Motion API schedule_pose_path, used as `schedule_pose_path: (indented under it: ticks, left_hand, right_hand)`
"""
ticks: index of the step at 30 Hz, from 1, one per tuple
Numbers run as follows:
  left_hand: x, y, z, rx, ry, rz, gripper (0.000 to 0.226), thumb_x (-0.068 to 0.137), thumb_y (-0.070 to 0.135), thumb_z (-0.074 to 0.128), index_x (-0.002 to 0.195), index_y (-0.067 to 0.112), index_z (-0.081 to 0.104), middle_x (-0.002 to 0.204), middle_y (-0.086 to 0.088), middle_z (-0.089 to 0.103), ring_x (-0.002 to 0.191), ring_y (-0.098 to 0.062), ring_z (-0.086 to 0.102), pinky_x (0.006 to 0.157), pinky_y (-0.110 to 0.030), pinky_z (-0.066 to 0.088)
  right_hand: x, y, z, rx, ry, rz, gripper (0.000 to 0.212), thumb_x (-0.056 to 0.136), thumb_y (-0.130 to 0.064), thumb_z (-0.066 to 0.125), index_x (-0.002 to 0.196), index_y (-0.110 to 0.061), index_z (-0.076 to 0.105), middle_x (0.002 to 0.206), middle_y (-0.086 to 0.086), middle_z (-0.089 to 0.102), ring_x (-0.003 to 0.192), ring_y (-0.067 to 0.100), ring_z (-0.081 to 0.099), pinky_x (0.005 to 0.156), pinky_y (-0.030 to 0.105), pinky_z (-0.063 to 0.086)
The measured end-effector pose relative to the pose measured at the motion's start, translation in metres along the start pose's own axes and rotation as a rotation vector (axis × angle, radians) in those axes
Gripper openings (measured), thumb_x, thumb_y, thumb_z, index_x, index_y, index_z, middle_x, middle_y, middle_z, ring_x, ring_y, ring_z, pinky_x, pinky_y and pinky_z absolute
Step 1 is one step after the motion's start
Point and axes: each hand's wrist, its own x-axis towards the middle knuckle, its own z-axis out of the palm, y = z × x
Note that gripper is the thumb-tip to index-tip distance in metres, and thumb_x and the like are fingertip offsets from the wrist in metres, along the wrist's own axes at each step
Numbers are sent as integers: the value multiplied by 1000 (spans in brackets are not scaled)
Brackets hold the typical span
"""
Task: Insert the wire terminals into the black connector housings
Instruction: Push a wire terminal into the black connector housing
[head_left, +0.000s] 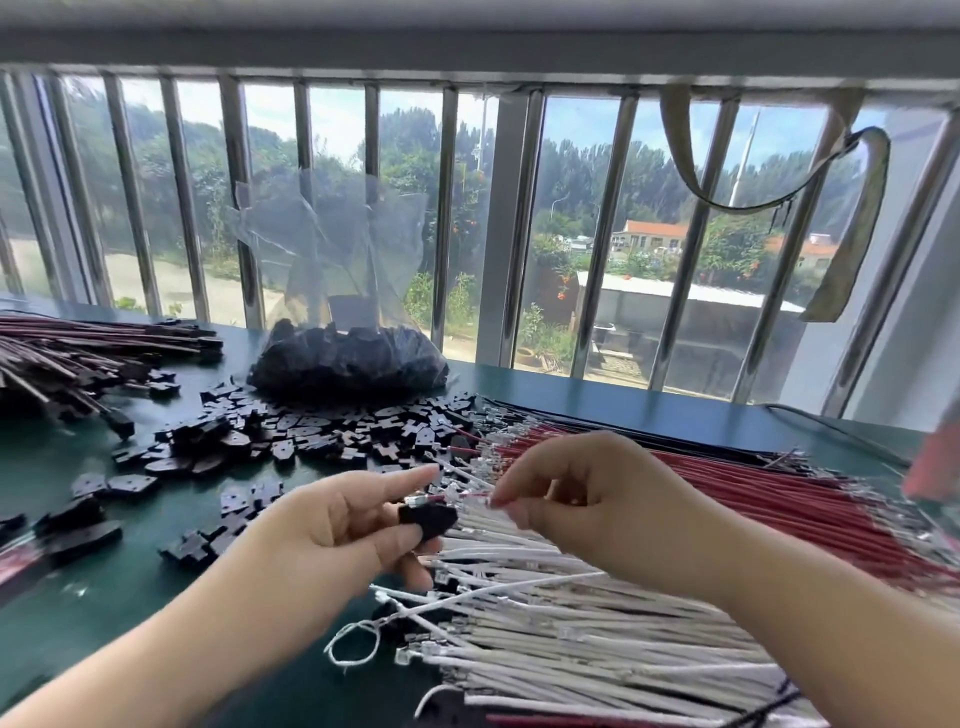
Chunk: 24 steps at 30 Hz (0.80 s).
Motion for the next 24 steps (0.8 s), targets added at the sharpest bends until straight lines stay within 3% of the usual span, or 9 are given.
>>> schedule_pose_path:
  ticks: [2,5,11,14,16,18,21,24]
  left_hand:
    - [-2,4,2,-106,-24,2,35,69,6,65,103,15,67,72,-17,72,58,-23,68,59,-20,54]
    - [-4,10,3,-195,-25,18,30,58,10,67,88,9,71,68,-15,70,55,-23,66,56,-19,53]
    - [-5,11,4,-101,-76,15,36,52,11,75,85,26,73,75,-17,71,60,-21,68,62,-25,56]
    - [-5,10,1,67,-27,56,30,60,44,82,83,31,68,69,-10,71,60,-20,67,65,-35,54]
    - [-7,9,-1,205,42,80,44,60,67,66,79,28,66,63,-7,70,54,-19,63,60,-34,52]
    - [-7,8,0,263,95,84,54,64,74,53,74,23,64,56,-9,66,46,-19,57,55,-32,50]
    - [-6,7,2,246,109,81,47,65,70,51,74,26,66,55,-8,65,47,-18,54,54,-27,47]
    - [-5,10,7,62,74,60,29,61,50,63,80,30,72,57,-7,67,52,-15,58,56,-23,49]
  right_hand:
    - [-1,-2,5,-30,-25,-25,6,83,-33,67,77,-33,70,71,-19,65,56,-5,52,55,8,43]
    - [0,-4,8,-32,-3,-41,6,82,-35,68,78,-31,70,70,-19,65,56,-4,51,56,10,42]
    - [0,-7,12,-75,15,-68,7,84,-35,65,77,-37,65,72,-21,62,58,-4,52,55,9,41]
    - [-1,-7,12,-95,8,-69,10,85,-37,63,75,-37,63,71,-23,60,59,-5,52,56,10,41]
    - [-1,-7,12,-98,1,-61,10,86,-38,61,77,-35,63,68,-24,59,57,-4,51,54,11,41]
    - [-1,-8,11,-86,-5,-53,11,87,-39,60,77,-33,63,63,-23,57,54,-3,49,51,11,40]
    - [-1,-8,12,-85,-16,-70,12,86,-38,61,76,-33,63,64,-23,57,55,-4,48,55,10,40]
    - [-1,-8,13,-96,-37,-94,10,86,-37,62,78,-31,64,68,-24,58,60,-4,50,62,9,41]
